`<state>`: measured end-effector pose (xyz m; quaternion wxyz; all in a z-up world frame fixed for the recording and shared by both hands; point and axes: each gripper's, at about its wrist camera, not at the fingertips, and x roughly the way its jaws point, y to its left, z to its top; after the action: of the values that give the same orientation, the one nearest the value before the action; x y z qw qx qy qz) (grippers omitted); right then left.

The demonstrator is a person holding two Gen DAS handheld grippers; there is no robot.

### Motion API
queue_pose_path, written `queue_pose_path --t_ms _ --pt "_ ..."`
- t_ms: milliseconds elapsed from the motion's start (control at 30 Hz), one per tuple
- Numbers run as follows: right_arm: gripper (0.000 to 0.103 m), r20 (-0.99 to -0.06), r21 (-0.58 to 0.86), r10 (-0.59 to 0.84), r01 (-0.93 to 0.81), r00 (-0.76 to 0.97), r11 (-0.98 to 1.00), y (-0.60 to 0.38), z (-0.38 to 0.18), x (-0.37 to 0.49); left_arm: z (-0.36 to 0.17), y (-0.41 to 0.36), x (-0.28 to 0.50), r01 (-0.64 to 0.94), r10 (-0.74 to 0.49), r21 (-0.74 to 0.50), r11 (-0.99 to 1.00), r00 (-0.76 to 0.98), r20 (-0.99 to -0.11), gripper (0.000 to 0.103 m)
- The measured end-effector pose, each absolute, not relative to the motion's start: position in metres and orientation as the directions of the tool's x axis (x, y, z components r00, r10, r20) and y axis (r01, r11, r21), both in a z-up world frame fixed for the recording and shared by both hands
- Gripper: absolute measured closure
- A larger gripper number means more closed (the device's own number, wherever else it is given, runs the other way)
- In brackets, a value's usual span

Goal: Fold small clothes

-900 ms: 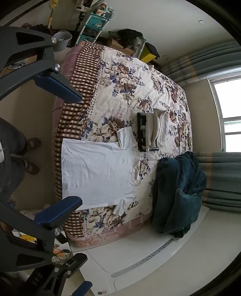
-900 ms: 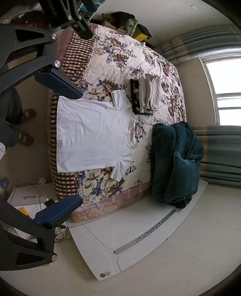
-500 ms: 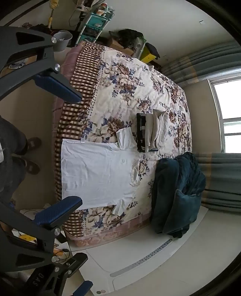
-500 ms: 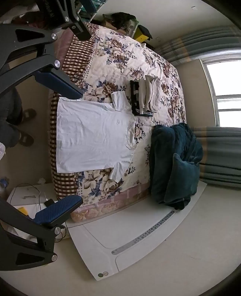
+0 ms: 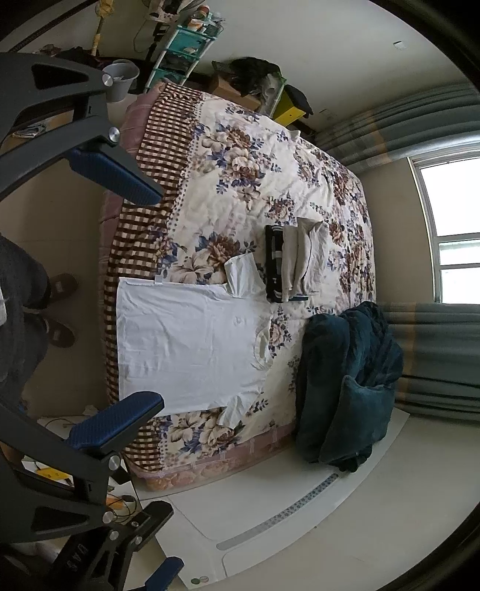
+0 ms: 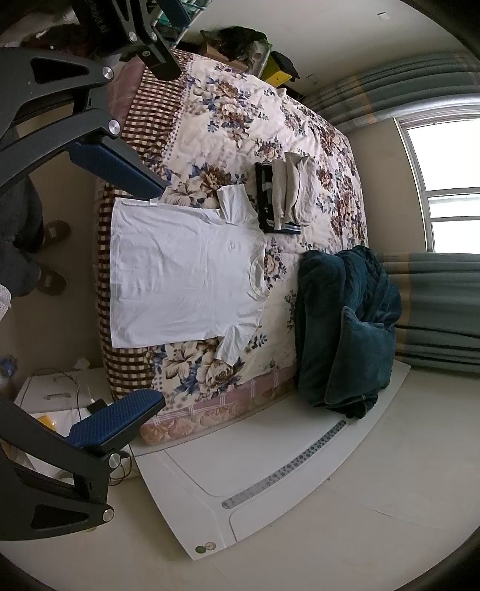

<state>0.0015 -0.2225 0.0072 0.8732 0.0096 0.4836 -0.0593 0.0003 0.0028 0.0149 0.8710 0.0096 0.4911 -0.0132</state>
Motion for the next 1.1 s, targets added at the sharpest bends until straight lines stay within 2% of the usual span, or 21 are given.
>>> queue_pose_path --t_ms 1100 --pt "0.0 -0.84 -0.038 -0.094 0.115 0.535 0.993 -0.224 0.03 0.006 0.023 -0.005 0.002 0.035 -0.017 0.002 0.999 0.525 -0.851 0.0"
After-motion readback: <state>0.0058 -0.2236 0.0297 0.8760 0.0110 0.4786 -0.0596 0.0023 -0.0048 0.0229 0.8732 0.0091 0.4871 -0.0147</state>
